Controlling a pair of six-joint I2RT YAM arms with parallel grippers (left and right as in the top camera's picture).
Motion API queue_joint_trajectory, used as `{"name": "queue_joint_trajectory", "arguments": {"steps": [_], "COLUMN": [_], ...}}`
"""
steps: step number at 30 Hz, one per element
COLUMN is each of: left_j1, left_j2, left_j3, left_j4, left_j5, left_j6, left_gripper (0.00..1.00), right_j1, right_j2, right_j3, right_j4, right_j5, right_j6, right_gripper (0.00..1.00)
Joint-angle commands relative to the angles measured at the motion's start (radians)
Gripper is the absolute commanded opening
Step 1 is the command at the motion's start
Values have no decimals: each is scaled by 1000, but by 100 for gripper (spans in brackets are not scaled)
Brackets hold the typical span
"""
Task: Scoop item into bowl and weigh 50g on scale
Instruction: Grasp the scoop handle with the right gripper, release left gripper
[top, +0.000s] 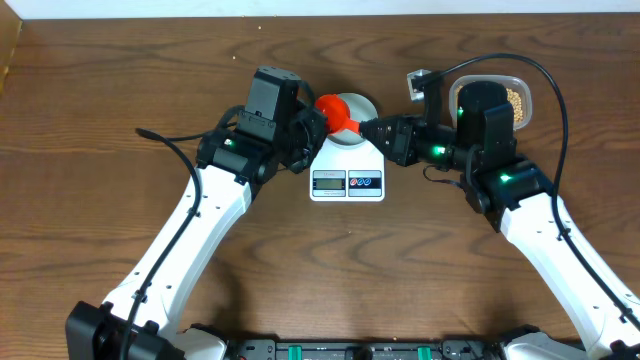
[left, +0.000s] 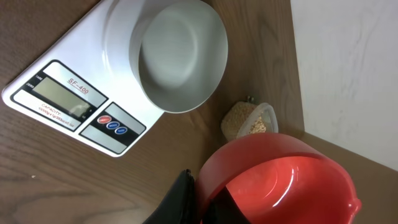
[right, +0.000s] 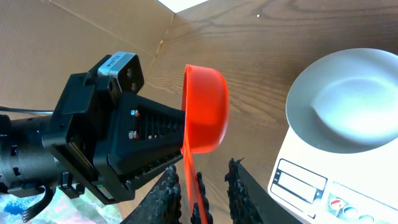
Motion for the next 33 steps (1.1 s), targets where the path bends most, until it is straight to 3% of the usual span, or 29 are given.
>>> {"name": "queue_joint_trajectory", "arguments": {"steps": [1, 18, 24, 33], "left_j1": [-2, -2, -2, -2], "left_j2": [-7, -7, -7, -7], "left_j3": [7, 7, 7, 7], "left_j4": [10, 12, 12, 13], "left_j5": [4, 31, 31, 30], "left_j6": [-13, -16, -16, -16], "left_gripper": [7, 7, 7, 8], "right_j1": [5, 5, 5, 5], "right_j2": [3, 3, 3, 3], "right_j3": [19, 19, 19, 19], "right_j4": [3, 15, 18, 18], "right_j5": [2, 2, 1, 1], "right_j6": [7, 17, 17, 17], "right_gripper": [24, 15, 1, 1]}}
